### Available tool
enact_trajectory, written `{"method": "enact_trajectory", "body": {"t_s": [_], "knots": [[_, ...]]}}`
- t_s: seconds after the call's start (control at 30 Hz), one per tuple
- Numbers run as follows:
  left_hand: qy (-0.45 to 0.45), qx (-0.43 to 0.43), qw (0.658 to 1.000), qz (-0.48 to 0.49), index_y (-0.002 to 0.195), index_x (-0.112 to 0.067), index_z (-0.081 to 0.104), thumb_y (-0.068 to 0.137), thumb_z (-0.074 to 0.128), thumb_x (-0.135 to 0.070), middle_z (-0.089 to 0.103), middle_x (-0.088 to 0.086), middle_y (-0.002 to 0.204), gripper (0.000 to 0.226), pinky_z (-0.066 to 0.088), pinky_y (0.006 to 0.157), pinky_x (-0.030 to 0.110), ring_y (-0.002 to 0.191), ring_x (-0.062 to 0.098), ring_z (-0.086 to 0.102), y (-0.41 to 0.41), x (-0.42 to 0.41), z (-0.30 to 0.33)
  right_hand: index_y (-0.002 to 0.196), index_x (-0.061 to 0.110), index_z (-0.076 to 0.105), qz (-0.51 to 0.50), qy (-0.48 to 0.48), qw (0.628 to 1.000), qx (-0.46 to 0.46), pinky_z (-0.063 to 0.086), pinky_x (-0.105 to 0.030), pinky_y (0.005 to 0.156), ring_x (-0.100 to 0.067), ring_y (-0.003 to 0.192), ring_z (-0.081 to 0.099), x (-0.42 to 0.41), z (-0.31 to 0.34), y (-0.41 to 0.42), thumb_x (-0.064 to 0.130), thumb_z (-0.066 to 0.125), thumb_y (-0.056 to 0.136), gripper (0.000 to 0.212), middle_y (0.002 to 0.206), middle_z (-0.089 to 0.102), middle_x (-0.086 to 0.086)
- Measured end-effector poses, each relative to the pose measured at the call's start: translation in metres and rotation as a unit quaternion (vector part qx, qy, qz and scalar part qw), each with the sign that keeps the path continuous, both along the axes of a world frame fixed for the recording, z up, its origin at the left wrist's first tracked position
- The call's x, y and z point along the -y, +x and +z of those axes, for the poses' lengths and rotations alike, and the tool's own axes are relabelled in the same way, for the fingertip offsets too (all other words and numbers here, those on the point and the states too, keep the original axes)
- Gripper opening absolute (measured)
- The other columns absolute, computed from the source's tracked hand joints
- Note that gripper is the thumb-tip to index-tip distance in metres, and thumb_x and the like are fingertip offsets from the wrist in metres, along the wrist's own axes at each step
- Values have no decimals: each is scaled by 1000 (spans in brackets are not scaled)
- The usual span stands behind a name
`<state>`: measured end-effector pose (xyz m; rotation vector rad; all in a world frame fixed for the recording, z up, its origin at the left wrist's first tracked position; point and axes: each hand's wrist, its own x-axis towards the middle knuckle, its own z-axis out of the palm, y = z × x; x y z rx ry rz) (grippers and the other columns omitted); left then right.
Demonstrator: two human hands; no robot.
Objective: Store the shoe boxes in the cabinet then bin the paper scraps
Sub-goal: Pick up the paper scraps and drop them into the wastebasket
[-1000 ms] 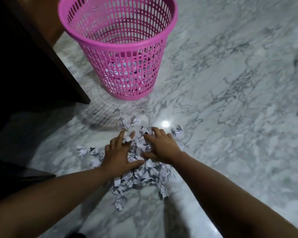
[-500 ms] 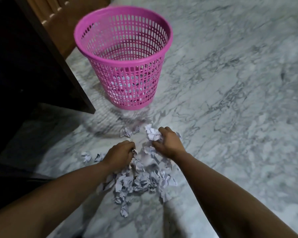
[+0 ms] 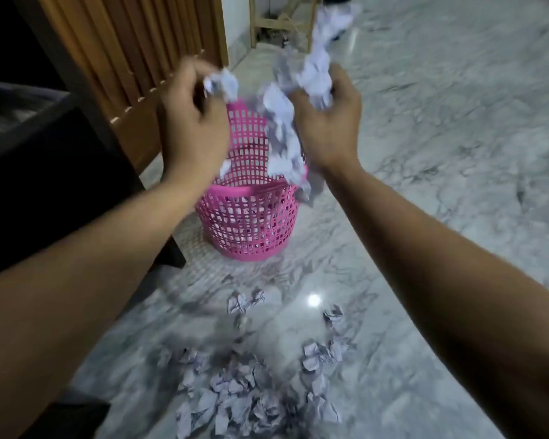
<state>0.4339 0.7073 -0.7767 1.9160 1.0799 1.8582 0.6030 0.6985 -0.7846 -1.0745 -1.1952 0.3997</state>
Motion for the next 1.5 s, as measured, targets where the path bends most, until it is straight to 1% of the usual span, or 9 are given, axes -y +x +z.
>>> {"method": "enact_trajectory", "body": {"t_s": [0.17,0.33,0.53,0.63,0.77,0.87,1.03,1.27,1.5], "knots": [[-135,-45,985,99,93,-20,62,89,53,-9,70,6,97,15,48,79,27,93,17,64,4,-102,6,129,16,56,-71,-125,969,199,51,-31,87,-25,108,62,-87,10,-13,38,66,90,47,125,58,-11],[-446,-466,760,78,123,-5,64,96,55,-13,64,14,127,30,51,92,42,113,36,62,-3,-110,-52,143,4,54,118,-392,772,487,45,-23,92,-32,128,58,-94,-16,-10,19,70,95,52,142,59,-19],[-234,-311,917,85,101,-26,69,91,52,-20,71,-3,108,21,57,81,39,94,22,66,-1,-37,-61,110,18,75,-34,-191,953,232,49,-11,81,-3,87,69,-63,-32,19,19,57,86,30,98,75,8],[-102,-263,958,-52,97,-14,68,92,53,-14,66,0,100,16,49,82,38,96,22,58,-6,41,-88,91,13,73,-141,-122,979,82,51,-18,71,6,68,61,-10,-67,37,12,52,83,22,75,68,15],[-213,-371,900,-85,132,-18,57,92,58,-52,53,8,137,53,37,106,52,130,34,45,-49,146,-195,98,20,69,-90,-233,957,147,54,-27,78,-2,76,64,90,-172,49,24,56,84,19,82,68,9],[-449,-474,756,-48,159,-40,0,58,48,-100,-16,-3,168,127,6,123,57,155,25,-17,-106,202,-264,133,28,57,3,-400,882,249,48,-35,103,-23,120,57,185,-250,60,57,69,84,57,126,61,-4],[-438,-559,692,-131,156,-38,-19,42,54,-104,-40,-5,159,151,-6,123,59,147,26,-39,-155,251,-298,158,40,-20,163,-482,736,447,12,-57,125,-31,156,-18,294,-304,59,99,61,48,149,166,-29,-3],[-416,-548,717,-112,155,-42,-20,54,46,-104,-40,-5,160,135,7,119,59,150,29,-32,-103,234,-321,156,43,-22,147,-461,698,528,3,-64,121,-39,153,-21,275,-327,4,94,52,65,128,167,-26,-14],[-360,-516,765,-136,156,-49,10,91,45,-70,15,-1,165,77,34,111,45,141,26,24,-66,215,-337,134,30,43,134,-430,702,551,37,-50,106,-38,144,23,235,-319,-7,44,67,88,54,158,23,-12]]}}
